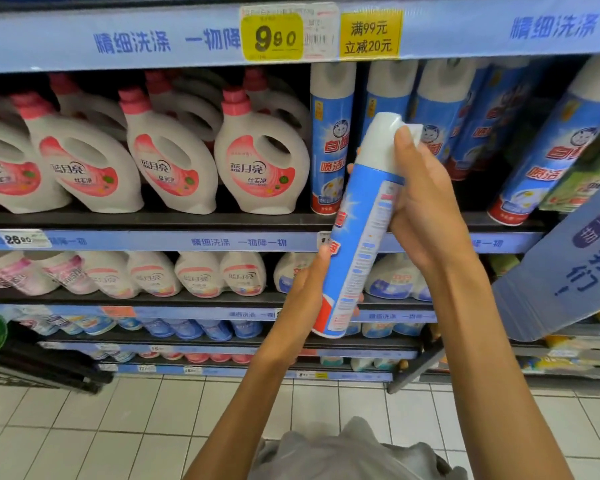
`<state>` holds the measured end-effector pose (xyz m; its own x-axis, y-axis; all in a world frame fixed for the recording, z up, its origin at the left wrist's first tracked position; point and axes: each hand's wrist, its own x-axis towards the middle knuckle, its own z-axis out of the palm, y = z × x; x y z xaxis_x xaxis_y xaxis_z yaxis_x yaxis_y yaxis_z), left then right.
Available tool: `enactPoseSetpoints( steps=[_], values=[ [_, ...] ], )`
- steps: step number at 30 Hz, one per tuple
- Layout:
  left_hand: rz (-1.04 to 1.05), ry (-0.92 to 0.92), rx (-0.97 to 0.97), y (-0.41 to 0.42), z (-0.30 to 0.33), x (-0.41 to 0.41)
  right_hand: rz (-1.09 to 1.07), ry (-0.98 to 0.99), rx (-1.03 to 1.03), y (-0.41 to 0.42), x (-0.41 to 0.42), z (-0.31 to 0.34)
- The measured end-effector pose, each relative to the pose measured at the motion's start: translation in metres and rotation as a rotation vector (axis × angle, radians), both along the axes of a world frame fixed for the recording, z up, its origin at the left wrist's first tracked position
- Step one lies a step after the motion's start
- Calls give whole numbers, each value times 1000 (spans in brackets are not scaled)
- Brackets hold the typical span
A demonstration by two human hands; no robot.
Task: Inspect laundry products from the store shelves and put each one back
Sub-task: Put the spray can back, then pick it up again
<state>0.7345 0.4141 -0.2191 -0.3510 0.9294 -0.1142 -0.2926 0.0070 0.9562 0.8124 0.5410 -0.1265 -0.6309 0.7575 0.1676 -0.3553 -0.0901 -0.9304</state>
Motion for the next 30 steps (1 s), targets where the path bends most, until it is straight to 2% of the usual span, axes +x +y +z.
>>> enactPoseSetpoints(
  steps=[2, 4, 5, 7, 11, 14, 16, 17, 20, 22, 23, 25, 28, 30],
  values=[
    [-148, -252, 36, -2, 4, -2, 36, 12, -36, 1, 0, -1],
    [-384, -520, 8, -5, 6, -2, 89, 42, -127, -1, 0, -2],
    [-470, -590, 1, -5, 5, -1, 128, 65, -187, -3, -1, -3],
    [-505, -545, -35, -4, 0, 1, 190, 107, -237, -6, -1, -5],
    [-121, -123, -97, -1, -9, 1, 64, -1, -50, -8, 2, -4],
    [-26, 63, -28, 0, -5, 0, -74, -72, 38, -9, 2, -2],
    [0, 22, -39, 3, -4, 2, -93, -104, 47, -11, 2, -2],
    [-21, -91, -43, 3, -3, 3, -83, -122, 56, -11, 3, -1],
    [-290, -531, -30, -2, 4, 5, -30, -120, 44, -9, 5, -3],
    [-479, -613, -29, -4, 3, 3, 60, -59, -62, -12, 3, -6],
    [-543, -590, -29, -5, 2, 1, 128, -9, -131, -13, 1, -8],
    [-542, -445, -56, -6, -2, -1, 198, 65, -202, -16, -3, -12],
    [-296, -294, -116, -9, -8, -2, 95, 20, -121, -17, -6, -12],
    [-119, -208, -68, -11, -12, -5, 4, -25, -72, -16, -8, -11]
  ],
)
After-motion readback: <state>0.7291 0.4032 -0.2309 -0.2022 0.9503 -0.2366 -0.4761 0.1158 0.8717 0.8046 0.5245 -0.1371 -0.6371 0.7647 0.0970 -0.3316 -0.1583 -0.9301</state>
